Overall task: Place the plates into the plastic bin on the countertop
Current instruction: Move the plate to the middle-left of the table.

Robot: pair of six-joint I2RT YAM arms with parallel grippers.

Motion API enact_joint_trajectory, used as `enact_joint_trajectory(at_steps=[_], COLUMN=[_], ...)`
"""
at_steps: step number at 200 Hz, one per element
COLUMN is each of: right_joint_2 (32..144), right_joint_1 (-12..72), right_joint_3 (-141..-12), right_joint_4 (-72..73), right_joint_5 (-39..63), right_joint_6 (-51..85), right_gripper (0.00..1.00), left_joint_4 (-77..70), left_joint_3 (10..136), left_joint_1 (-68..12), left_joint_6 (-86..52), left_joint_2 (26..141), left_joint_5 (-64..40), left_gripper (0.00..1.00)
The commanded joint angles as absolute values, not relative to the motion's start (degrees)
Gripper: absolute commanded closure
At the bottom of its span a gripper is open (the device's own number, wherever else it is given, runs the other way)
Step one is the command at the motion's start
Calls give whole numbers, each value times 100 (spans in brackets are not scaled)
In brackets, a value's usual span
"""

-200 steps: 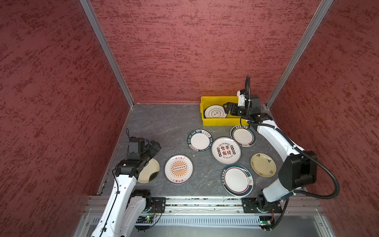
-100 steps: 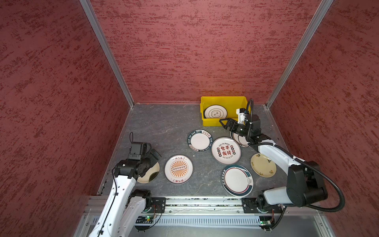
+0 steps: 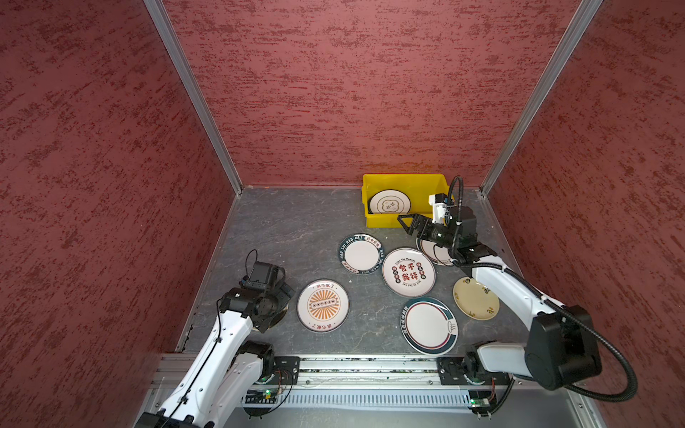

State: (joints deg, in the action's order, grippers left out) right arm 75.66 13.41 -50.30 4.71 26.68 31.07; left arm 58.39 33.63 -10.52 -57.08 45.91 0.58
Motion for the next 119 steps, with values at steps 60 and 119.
enact_joint_trajectory(at_steps=[60,119], right_joint_2=[7084,6882], right_joint_1=[1368,1364], right_joint_3=[-5115,-5058], right_joint_4=[-26,-347], right_joint_5=[2489,2212], right_joint_6=[2647,2434], right_gripper=[1,1], left_joint_4=[4112,3338], left_joint_3=[3066,3285], left_joint_1=[-406,33], left_joint_6=[-5675,-5308], left_joint_2=[5508,6429], left_joint_5=[-357,-480], left_gripper=[1,1])
